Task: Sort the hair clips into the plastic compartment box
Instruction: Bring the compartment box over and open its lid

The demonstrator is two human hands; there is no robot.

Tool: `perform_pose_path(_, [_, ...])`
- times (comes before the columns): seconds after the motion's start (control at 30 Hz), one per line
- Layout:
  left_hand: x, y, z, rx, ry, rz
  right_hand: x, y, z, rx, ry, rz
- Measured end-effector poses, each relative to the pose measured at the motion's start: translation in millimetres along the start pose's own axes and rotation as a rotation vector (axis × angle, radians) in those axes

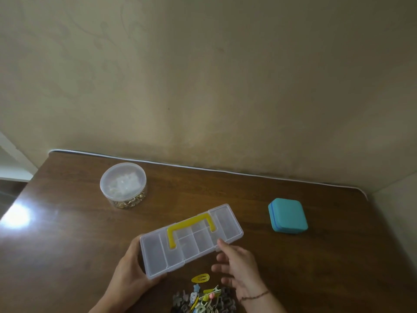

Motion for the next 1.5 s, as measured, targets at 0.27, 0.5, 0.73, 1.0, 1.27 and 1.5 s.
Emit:
perform_pose_path(0.27, [0.2, 2.8, -2.9, 0.026, 0.061, -0.004, 46.7, 0.7, 56.9, -0.037, -0.2, 0.093])
perform_pose_path(0.5, [-3.3, 2.8, -2.7, 0.026, 0.068, -0.024, 78.5, 17.8, 97.0, -0.136, -0.201, 0.159])
perform_pose_path(0.73, [-9.5, 1.6, 2.2, -0.015, 0.045, -0.056, 53.9, 36.7, 87.5, -0.092, -0.056, 0.024])
perform_pose_path(1.0, [-10.7, 5.3, 4.6, -0.102, 0.052, -0.1, -93.7, 47.9, 114.8, -0.064, 0.515, -0.818])
perform_pose_path(1.27, [-9.0, 8.2, 9.2, -0.184, 0.002, -0.089, -88.2, -36.4, 85.4, -0.11, 1.415, -0.895])
perform_pose_path(1.5, [-1.3, 11.1, 17.0, -0.293, -0.164, 0.0, -47.9, -18.7, 39.0, -0.086, 1.431, -0.918])
Point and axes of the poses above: each hand's wrist, its own y-axis away from the middle knuckle, its own z-axis out of the palm, x = y × z, the point moved 10 cm from there along -y, towards the middle knuckle, and after that the axes turned 9 degrees about -y, right-handed, at the moved point
